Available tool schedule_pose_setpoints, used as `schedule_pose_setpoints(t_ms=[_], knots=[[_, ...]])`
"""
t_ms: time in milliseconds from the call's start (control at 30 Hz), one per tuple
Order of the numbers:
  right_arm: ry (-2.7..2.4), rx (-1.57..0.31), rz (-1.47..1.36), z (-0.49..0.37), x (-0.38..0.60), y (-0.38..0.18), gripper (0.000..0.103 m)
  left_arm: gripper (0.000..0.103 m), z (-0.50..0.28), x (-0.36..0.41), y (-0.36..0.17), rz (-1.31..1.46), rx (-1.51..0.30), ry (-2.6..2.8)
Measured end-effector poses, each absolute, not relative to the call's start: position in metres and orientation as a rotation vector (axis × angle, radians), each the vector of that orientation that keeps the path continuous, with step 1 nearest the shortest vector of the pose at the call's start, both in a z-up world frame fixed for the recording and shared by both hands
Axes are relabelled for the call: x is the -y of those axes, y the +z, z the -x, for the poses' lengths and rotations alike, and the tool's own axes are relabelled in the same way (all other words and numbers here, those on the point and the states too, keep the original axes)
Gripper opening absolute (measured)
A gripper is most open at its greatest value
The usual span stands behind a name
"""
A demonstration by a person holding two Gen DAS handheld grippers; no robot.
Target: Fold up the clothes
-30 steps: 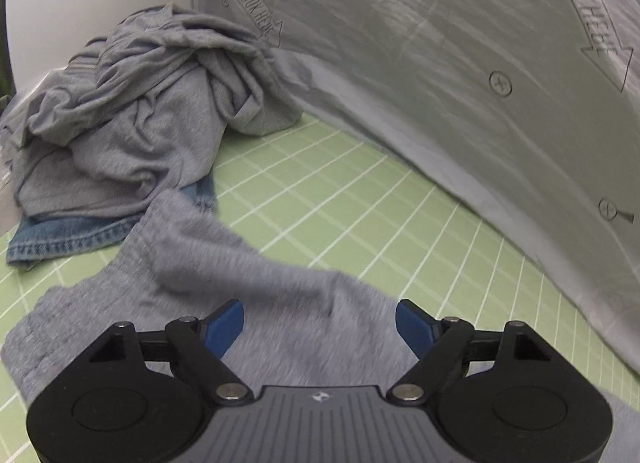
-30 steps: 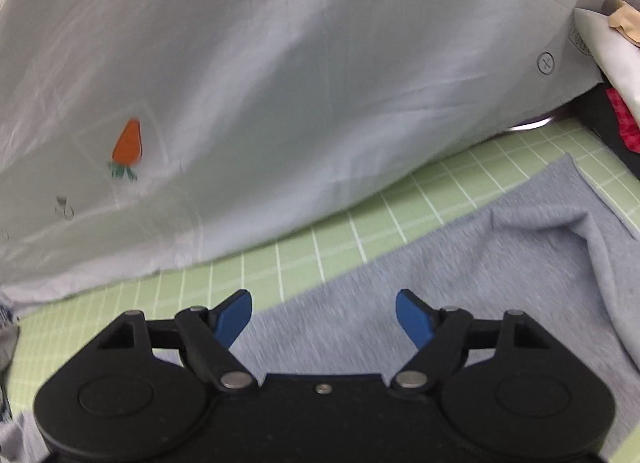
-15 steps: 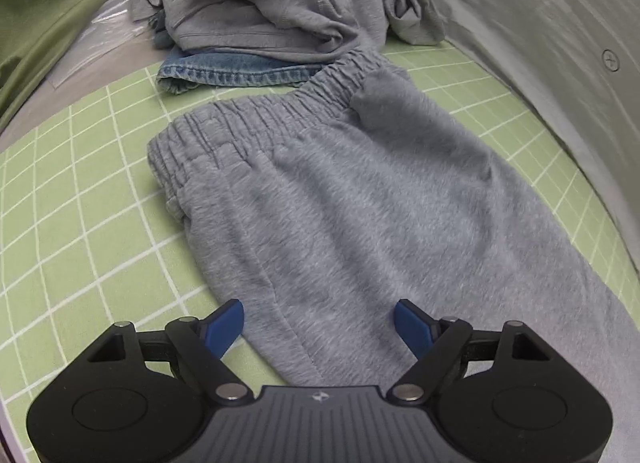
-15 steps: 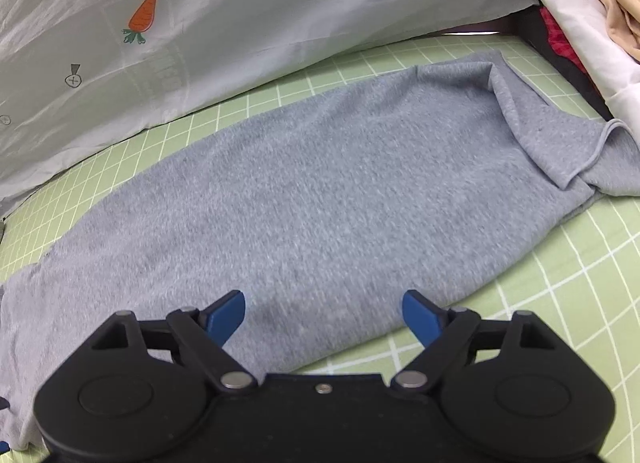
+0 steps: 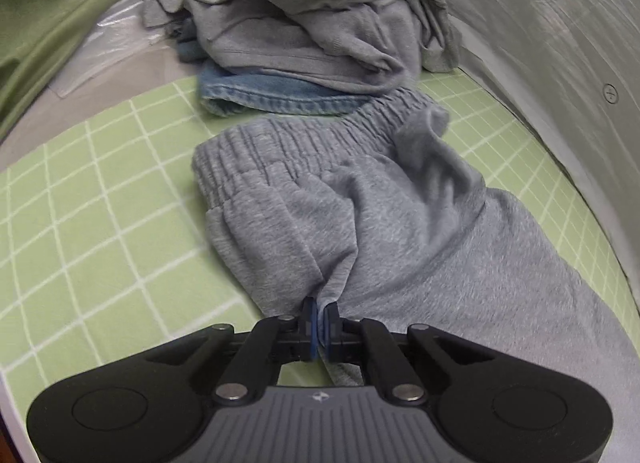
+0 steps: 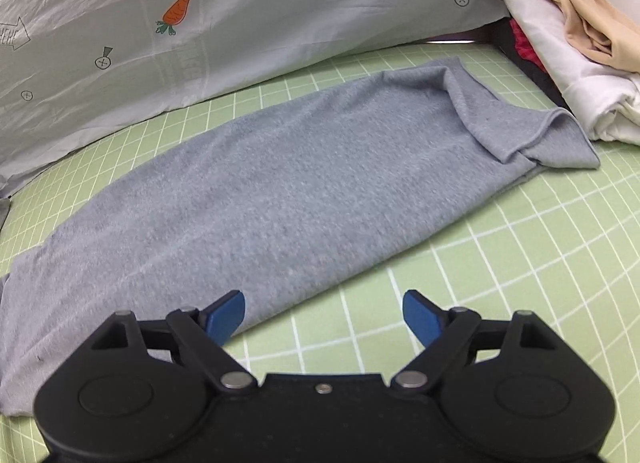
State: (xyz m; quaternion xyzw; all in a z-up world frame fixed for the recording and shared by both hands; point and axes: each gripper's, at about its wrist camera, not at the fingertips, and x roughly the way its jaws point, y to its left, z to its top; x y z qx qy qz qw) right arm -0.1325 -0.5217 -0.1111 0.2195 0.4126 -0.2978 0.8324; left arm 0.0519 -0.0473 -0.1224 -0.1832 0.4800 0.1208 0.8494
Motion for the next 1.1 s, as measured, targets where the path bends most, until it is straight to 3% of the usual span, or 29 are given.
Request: schedule_pose_setpoints(t_ms=[133, 400, 600, 800, 900, 933, 967, 1000, 1100], knots=[[-0.653, -0.878, -0.464, 0.138, 0.513, -0.113, 0.087, 0.007, -0.05, 0.01, -0.116, 0.363, -1.018, 0.306], [-0.729, -0.864, -0.413, 0.139, 0.522, -0.113, 0.087, 0.057, -0.05, 0.021, -0.092, 0.332, -0.968, 0.308], [-0.817, -0.834, -0.301, 0.125, 0.565, -0.11, 0.082, 0.07, -0.054, 0.083, -0.08, 0.271, -0.919, 0.18], [-0.807, -0.899, -0.171, 0.102, 0.612, -0.133, 0.064, 0.071, -0.062, 0.154, -0.091, 0.227, -0.967, 0.098], [-0.73, -0.938, -0.156, 0.095, 0.624, -0.143, 0.044, 0.071, -0.073, 0.188, -0.101, 0.192, -0.998, 0.05], [-0.699, -0.949, -0.153, 0.094, 0.628, -0.146, 0.032, 0.071, -0.076, 0.198, -0.105, 0.172, -1.007, 0.037], [-0.687, -0.953, -0.13, 0.092, 0.63, -0.146, 0.012, 0.071, -0.08, 0.207, -0.109, 0.151, -1.016, 0.028], [-0.679, -0.955, -0.104, 0.091, 0.632, -0.146, 0.004, 0.071, -0.084, 0.216, -0.114, 0.13, -1.026, 0.019], [-0.703, -0.931, -0.077, 0.082, 0.649, -0.141, 0.001, 0.071, -0.094, 0.24, -0.123, 0.066, -1.056, -0.002]])
